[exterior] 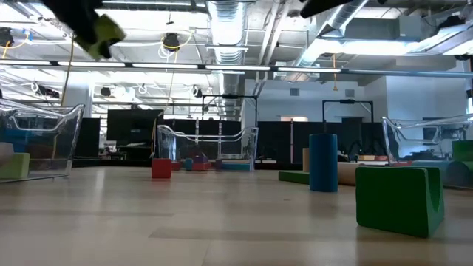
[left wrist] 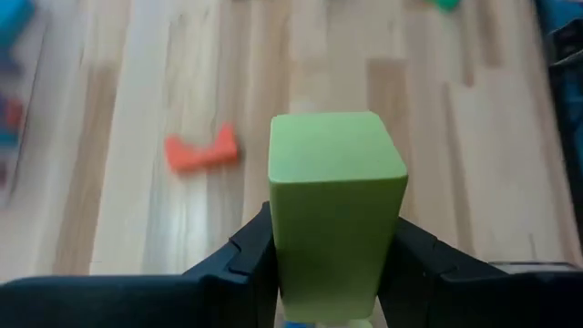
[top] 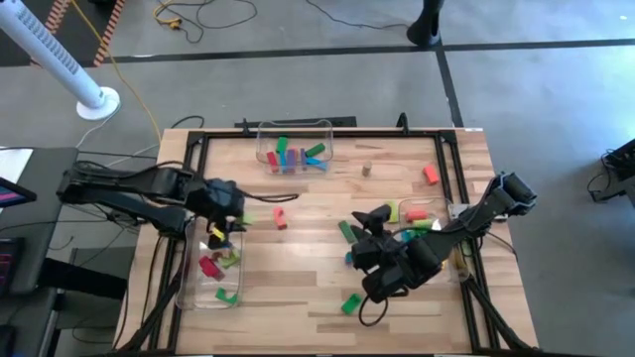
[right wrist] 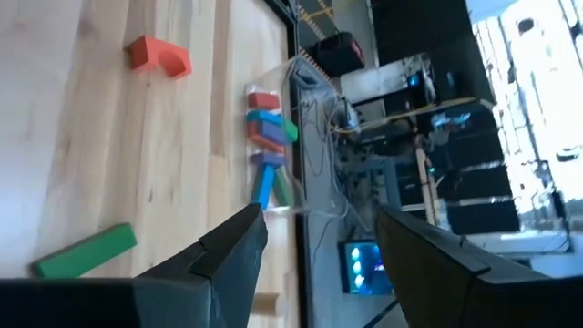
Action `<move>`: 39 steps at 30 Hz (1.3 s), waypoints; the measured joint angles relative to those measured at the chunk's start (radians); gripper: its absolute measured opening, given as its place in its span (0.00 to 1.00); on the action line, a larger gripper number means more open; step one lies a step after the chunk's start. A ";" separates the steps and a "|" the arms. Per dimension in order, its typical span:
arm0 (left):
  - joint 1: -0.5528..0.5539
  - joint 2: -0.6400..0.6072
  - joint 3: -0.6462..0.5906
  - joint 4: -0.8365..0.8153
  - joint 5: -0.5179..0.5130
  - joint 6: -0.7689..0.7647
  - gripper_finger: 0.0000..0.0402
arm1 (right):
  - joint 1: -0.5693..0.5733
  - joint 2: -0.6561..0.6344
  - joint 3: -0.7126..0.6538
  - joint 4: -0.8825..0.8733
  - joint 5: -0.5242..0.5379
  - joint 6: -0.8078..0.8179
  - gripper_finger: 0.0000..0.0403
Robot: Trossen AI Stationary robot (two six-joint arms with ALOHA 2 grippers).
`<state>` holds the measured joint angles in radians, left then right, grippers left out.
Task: Sort blocks by size
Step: Put the light green arc block into the left transparent bin
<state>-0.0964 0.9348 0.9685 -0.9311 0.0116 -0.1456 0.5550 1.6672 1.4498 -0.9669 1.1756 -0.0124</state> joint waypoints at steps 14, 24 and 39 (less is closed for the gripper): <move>-0.214 -0.017 -0.219 0.015 -0.055 -0.343 0.32 | 0.054 0.000 0.000 -0.148 -0.002 0.170 0.62; -0.379 -0.017 -0.229 0.036 -0.073 -0.588 0.32 | 0.037 0.000 0.000 -0.156 -0.003 0.173 0.62; -0.519 -0.016 -0.355 0.101 -0.069 -0.865 0.36 | 0.041 0.000 0.000 -0.156 -0.030 0.203 0.62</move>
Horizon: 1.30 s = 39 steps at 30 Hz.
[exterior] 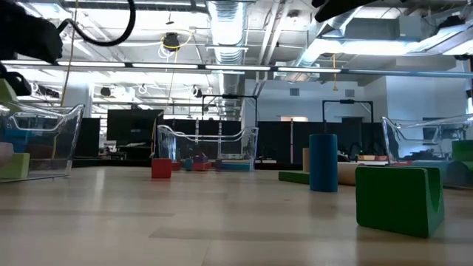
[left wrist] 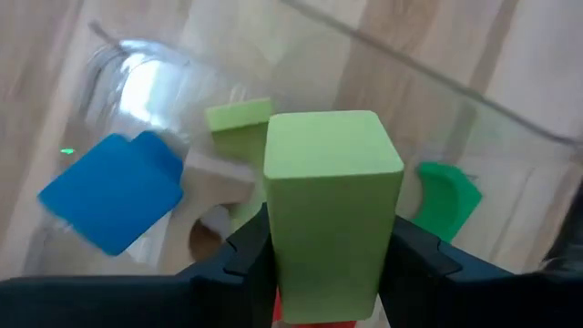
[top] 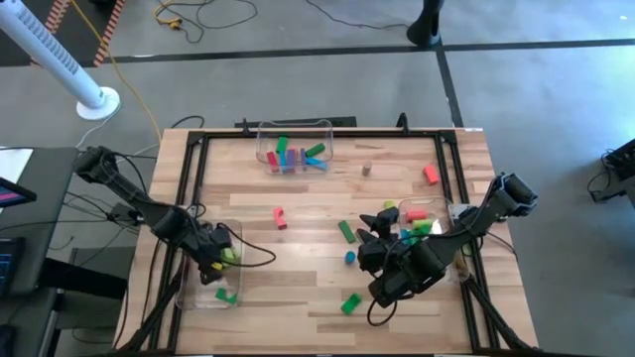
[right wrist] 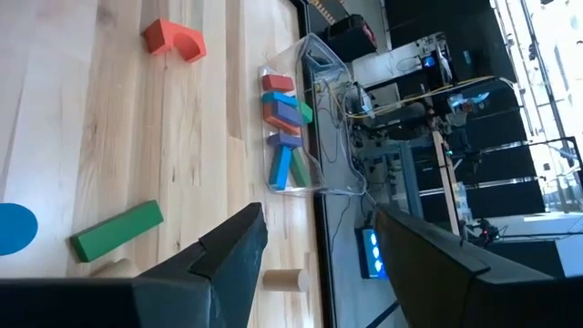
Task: Sort blocks by size
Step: Put the light green arc block into the left transparent bin, then put the blue cylindrical block into the right transparent bin
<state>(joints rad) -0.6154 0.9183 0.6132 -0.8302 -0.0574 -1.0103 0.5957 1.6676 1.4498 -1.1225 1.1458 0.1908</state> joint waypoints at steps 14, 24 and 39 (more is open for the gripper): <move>-0.043 0.000 0.000 0.081 -0.001 0.016 0.50 | -0.001 0.000 0.000 0.000 0.000 0.019 0.62; -0.043 0.000 0.030 0.080 -0.018 0.080 0.52 | -0.001 0.000 0.000 0.000 -0.002 0.038 0.62; -0.043 -0.001 0.172 0.121 -0.177 0.364 0.53 | 0.000 0.000 0.000 0.000 -0.039 0.074 0.62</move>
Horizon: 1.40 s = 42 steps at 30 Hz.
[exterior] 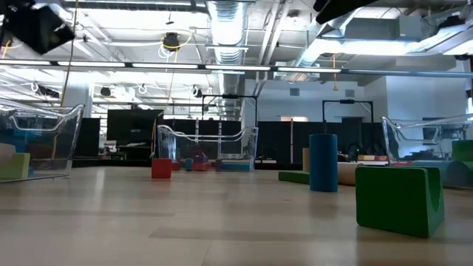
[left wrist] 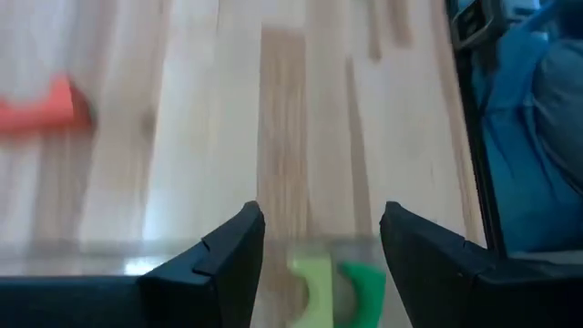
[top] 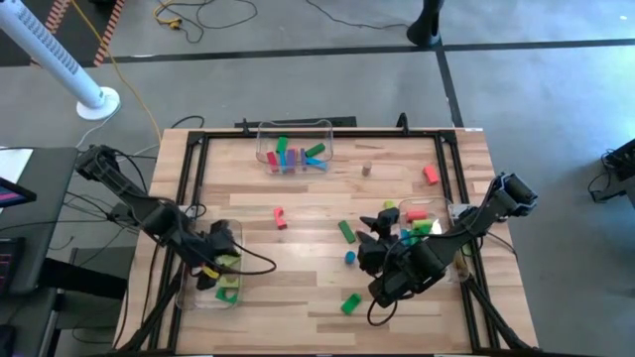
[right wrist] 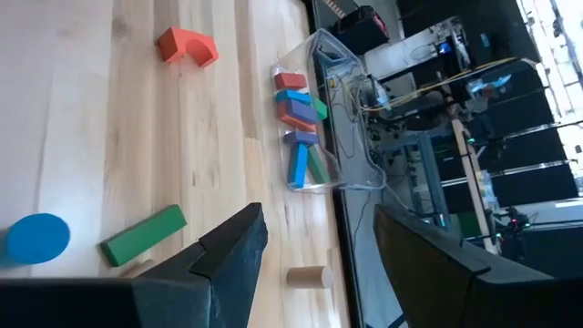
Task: Sort blocks by size
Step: Put the blue cylindrical block into the right transparent bin
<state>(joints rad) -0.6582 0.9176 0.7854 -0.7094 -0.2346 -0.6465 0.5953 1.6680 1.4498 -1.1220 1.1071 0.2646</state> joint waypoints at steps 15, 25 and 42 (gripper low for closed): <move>0.001 0.000 -0.003 0.345 -0.131 0.505 0.53 | 0.020 0.000 0.000 0.000 -0.074 0.079 0.62; 0.051 0.001 -0.058 0.494 -0.143 0.675 0.53 | 0.059 0.000 0.000 0.006 -0.093 0.154 0.62; 0.170 0.001 -0.204 0.771 -0.142 0.714 0.52 | 0.060 0.006 -0.137 0.171 -0.114 0.172 0.62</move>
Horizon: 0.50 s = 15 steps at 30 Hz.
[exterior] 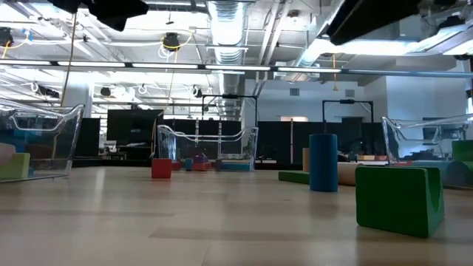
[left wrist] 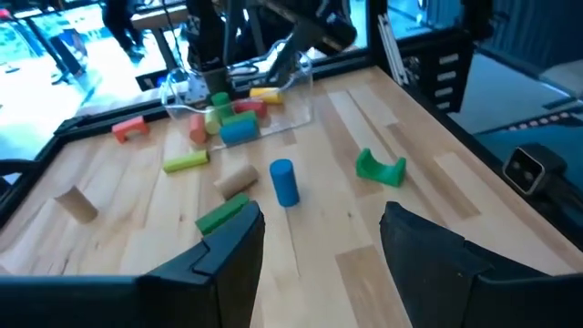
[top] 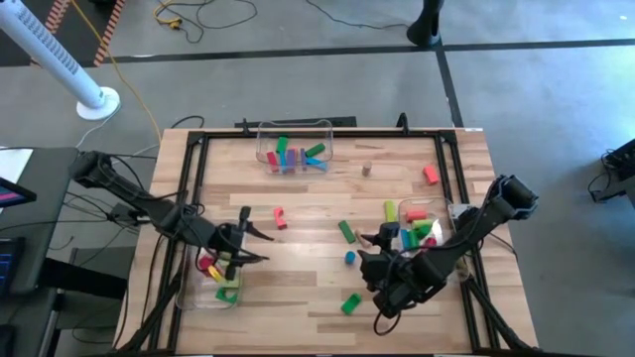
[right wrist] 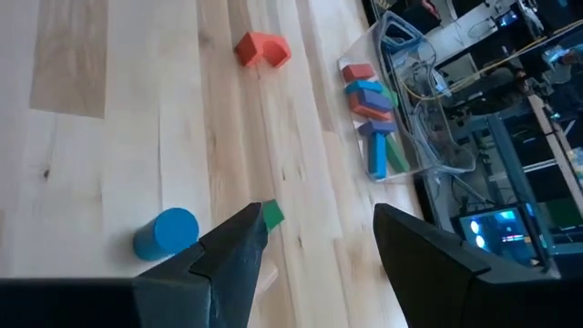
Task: Sort blocks by size
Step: Put the blue cylindrical block into the right transparent bin
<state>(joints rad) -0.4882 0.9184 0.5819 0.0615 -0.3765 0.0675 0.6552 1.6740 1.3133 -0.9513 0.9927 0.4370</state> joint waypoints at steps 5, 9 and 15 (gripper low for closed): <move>0.028 0.000 -0.033 0.087 0.001 0.011 0.52 | -0.011 0.001 -0.044 0.045 -0.001 0.000 0.62; 0.046 0.000 -0.078 0.186 0.003 0.030 0.52 | -0.011 0.000 -0.079 0.104 -0.013 0.000 0.62; 0.067 0.001 -0.130 0.289 0.006 0.030 0.52 | -0.026 0.000 -0.123 0.173 -0.088 0.000 0.62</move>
<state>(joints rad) -0.4210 0.9193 0.4515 0.3503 -0.3707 0.0979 0.6296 1.6740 1.1899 -0.7781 0.9052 0.4369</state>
